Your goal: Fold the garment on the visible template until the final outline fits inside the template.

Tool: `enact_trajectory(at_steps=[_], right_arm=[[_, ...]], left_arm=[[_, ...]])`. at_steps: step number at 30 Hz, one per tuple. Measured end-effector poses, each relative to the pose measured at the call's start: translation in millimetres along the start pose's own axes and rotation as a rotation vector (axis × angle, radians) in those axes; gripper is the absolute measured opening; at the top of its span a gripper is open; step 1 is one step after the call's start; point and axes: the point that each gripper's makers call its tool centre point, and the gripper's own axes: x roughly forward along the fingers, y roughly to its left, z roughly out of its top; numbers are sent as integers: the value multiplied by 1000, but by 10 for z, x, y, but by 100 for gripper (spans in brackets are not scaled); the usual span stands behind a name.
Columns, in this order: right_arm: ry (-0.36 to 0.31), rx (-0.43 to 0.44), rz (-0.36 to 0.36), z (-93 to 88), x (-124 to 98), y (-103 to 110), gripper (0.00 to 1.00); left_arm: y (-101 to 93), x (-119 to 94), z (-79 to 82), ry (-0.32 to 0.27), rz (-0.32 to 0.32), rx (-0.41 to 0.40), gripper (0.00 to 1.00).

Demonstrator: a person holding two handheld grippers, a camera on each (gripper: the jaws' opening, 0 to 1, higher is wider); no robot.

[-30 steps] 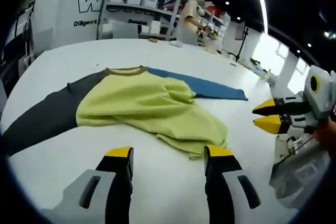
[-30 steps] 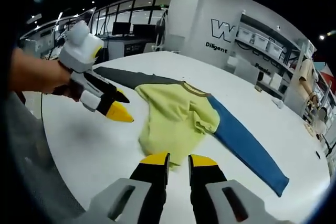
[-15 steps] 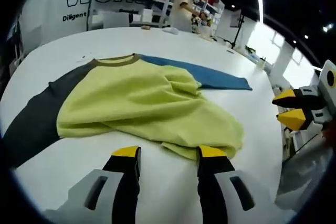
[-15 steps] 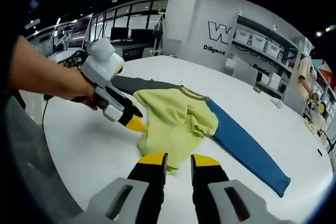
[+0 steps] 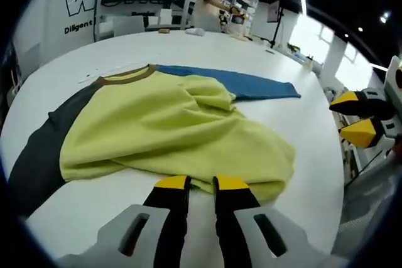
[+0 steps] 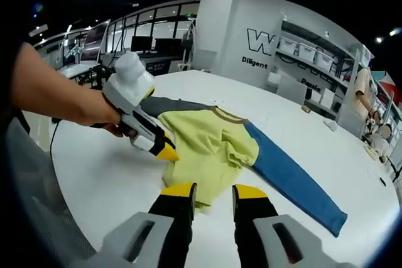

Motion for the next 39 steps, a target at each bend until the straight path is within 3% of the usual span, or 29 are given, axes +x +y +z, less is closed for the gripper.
enact_trajectory(at_steps=[7, 12, 17, 25, 30, 33, 39], right_arm=[[-10, 3, -13, 21, 5, -41, 30], [-20, 10, -24, 36, 7, -70, 43], [24, 0, 6, -61, 44, -4, 37], [284, -1, 284, -569, 136, 596, 31], [297, -87, 321, -603, 242, 640, 26], [279, -116, 346, -563, 328, 642, 25], [310, -160, 407, -663, 437, 728, 21]], left_arm=[[21, -31, 0, -14, 9, 18, 0], [2, -99, 8, -30, 5, 7, 0], [30, -170, -77, -23, 7, -29, 0], [53, -194, -151, -21, 15, -61, 0], [52, -187, -150, -21, 13, -63, 0], [55, -180, -152, -19, 11, -69, 0], [58, -175, -153, -18, 9, -76, 0]])
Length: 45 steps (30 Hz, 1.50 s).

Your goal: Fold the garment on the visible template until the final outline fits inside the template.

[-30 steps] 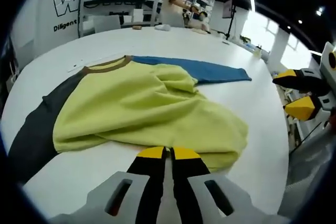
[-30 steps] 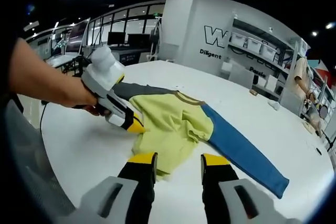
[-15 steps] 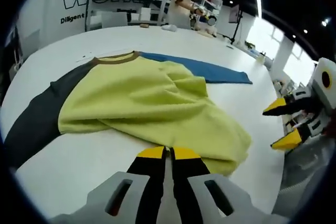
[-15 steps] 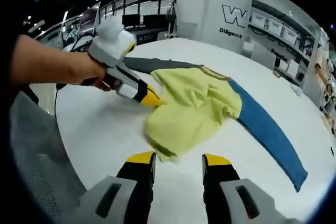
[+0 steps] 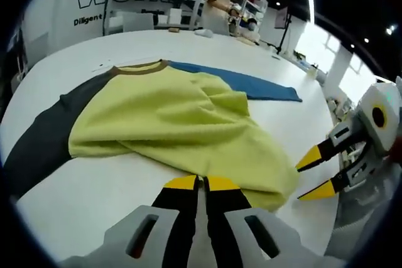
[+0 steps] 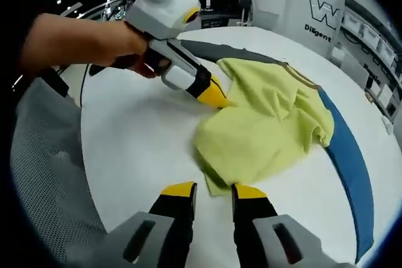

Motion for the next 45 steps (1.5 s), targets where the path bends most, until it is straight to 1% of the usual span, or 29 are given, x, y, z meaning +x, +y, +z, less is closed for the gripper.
enact_trajectory(at_steps=[1, 6, 8, 11, 13, 14, 16, 17, 18, 20, 25, 27, 28, 29, 33, 41, 45], right_arm=[[-5, -28, 3, 6, 26, -2, 20], [-3, -43, -7, 9, 31, -62, 14], [-6, -60, -13, -9, 32, -54, 14], [15, -172, -48, -29, 30, -59, 13], [17, -221, -49, -17, 15, -14, 11], [10, -263, -57, -8, 9, -5, 10], [19, -278, -65, -15, 13, 3, 9], [43, -317, -81, -40, 16, -21, 8], [39, -338, -84, -23, 18, -28, 7], [43, -339, -84, -34, 21, 4, 6], [49, -321, -88, -45, 4, -37, 3], [55, -335, -89, -86, -22, -42, 3], [62, -349, -94, -101, -42, -51, 1], [71, -355, -87, -124, -45, -39, 0], [61, -405, -98, -150, -58, -76, 0], [66, -379, -98, -151, -62, -121, 0], [69, -366, -109, -152, -61, -163, 0]], left_arm=[[6, 1, 2, 0, -1, 0, 0], [13, 2, 2, -1, -1, -7, 0], [20, 8, 7, -1, -1, -12, 0], [24, 11, 4, -1, 1, -18, 0], [27, 15, 5, -2, 2, -21, 0], [30, 17, 6, -2, 3, -22, 0], [32, 19, 7, -3, 4, -23, 0], [32, 18, 8, -3, 4, -23, 0], [31, 17, 7, -3, 4, -24, 0], [32, 16, 7, -3, 4, -24, 0], [42, 15, 7, -3, 4, -25, 0], [50, 15, 7, -3, 7, -30, 0], [53, 16, 9, -4, 7, -31, 0], [57, 16, 12, -5, 9, -32, 0], [72, 22, 20, -8, 13, -35, 0], [84, 3, 9, -2, 13, -33, 0], [58, -57, -6, -1, 11, -34, 0]])
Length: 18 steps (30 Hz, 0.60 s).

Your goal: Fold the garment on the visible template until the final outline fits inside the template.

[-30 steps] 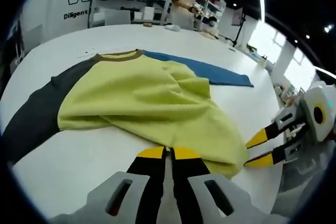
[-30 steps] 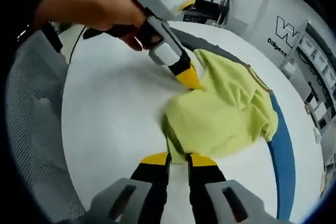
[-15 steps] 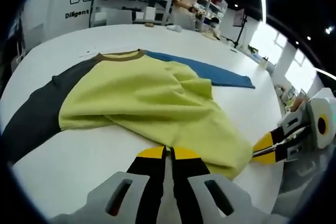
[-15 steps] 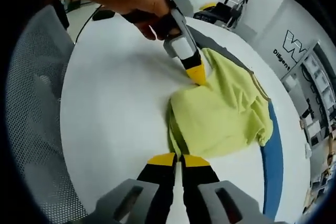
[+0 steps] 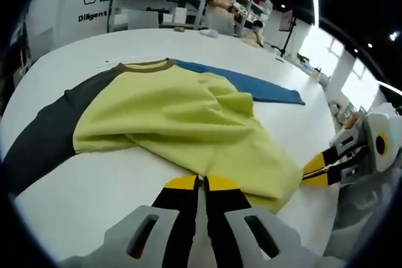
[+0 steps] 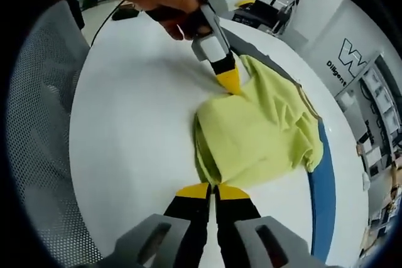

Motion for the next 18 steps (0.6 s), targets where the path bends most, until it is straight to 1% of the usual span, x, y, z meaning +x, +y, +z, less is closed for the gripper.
enact_trajectory(at_steps=[7, 8, 9, 16, 18], right_arm=[[0, 15, -1, -2, 1, -8, 0], [2, 19, -2, -2, 2, -11, 0], [3, 22, -3, -3, 2, -13, 0], [7, 21, -6, -1, 6, -18, 0], [8, 19, -7, 1, 9, -21, 0]], left_arm=[[-10, -74, -15, -9, 0, 1, 0], [-3, -105, -52, -7, 2, 0, 0], [33, -166, -133, -5, 9, -17, 0], [87, -341, -318, -9, 24, -51, 0], [99, -372, -342, -12, 25, -64, 0]])
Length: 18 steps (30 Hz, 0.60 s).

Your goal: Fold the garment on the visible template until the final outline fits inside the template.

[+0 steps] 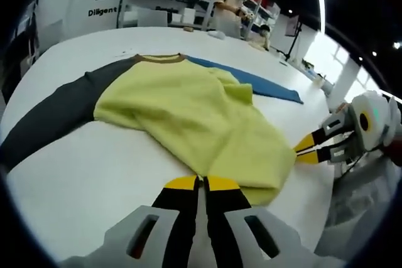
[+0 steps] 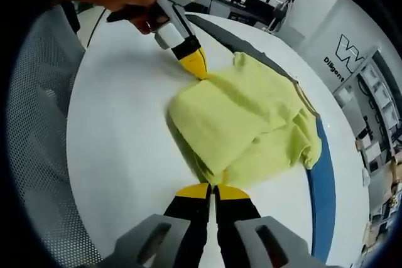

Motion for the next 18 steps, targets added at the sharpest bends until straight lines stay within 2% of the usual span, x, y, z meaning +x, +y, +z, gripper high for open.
enact_trajectory(at_steps=[9, 18], right_arm=[[6, 1, -4, 7, 11, -14, 0], [9, 0, -9, 8, 16, -20, 0]], left_arm=[[55, -146, -99, -13, 9, -48, 0], [45, -192, -113, -36, -3, -90, 0]])
